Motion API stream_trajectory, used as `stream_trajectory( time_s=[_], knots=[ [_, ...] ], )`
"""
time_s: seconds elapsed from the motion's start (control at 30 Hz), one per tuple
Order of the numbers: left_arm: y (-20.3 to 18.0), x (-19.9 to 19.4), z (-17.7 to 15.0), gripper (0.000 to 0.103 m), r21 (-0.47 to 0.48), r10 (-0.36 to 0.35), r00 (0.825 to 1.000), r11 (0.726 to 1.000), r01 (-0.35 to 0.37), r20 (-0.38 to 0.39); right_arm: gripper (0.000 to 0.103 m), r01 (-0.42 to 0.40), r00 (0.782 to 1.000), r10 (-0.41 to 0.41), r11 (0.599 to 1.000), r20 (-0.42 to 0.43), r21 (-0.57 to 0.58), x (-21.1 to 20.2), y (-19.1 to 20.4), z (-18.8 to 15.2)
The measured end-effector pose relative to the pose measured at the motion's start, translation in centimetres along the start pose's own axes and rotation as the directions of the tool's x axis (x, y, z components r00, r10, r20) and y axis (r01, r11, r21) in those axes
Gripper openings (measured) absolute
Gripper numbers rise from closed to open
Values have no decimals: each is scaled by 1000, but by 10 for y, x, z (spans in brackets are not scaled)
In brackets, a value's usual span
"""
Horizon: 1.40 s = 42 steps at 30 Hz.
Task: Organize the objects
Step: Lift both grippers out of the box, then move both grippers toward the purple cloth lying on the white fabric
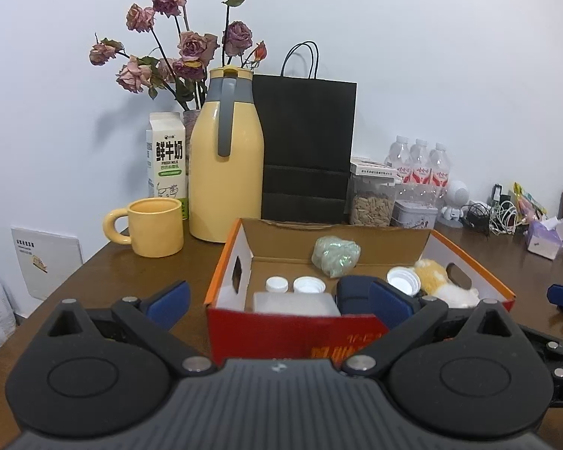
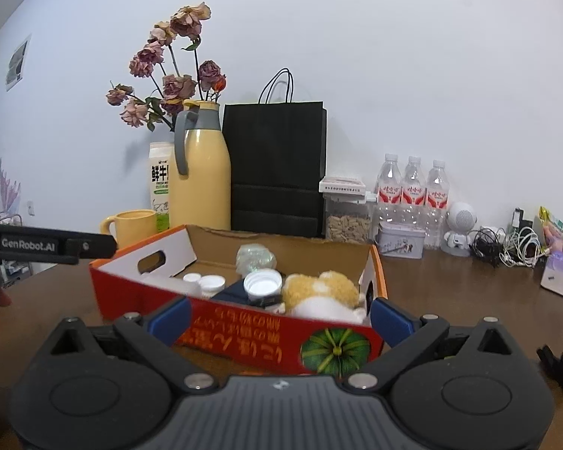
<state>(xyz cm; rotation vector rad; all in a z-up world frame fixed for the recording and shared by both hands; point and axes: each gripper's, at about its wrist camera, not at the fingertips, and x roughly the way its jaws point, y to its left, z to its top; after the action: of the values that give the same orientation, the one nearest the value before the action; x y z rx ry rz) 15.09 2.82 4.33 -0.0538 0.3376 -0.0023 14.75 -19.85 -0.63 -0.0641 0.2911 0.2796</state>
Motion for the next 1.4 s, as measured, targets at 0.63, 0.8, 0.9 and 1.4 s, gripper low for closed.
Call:
stream_trajectory(
  time_s=[0.63, 0.8, 0.9, 1.4],
  knots=[
    [9, -67, -53, 103, 1, -3, 993, 1000, 3, -117, 103, -96, 990, 96, 995, -105, 13, -78, 26, -56],
    [14, -81, -67, 103, -16, 1, 991, 1000, -3, -135, 103, -113, 985, 115, 993, -131, 17, -94, 32, -68],
    [16, -87, -74, 103, -24, 6, 988, 1000, -10, -152, 103, -121, 982, 123, 992, -146, 26, -102, 33, -74],
    [28, -111, -91, 103, -51, 25, 987, 998, -34, -161, 84, -218, 949, 231, 972, -213, 82, -113, 37, -91]
  ],
)
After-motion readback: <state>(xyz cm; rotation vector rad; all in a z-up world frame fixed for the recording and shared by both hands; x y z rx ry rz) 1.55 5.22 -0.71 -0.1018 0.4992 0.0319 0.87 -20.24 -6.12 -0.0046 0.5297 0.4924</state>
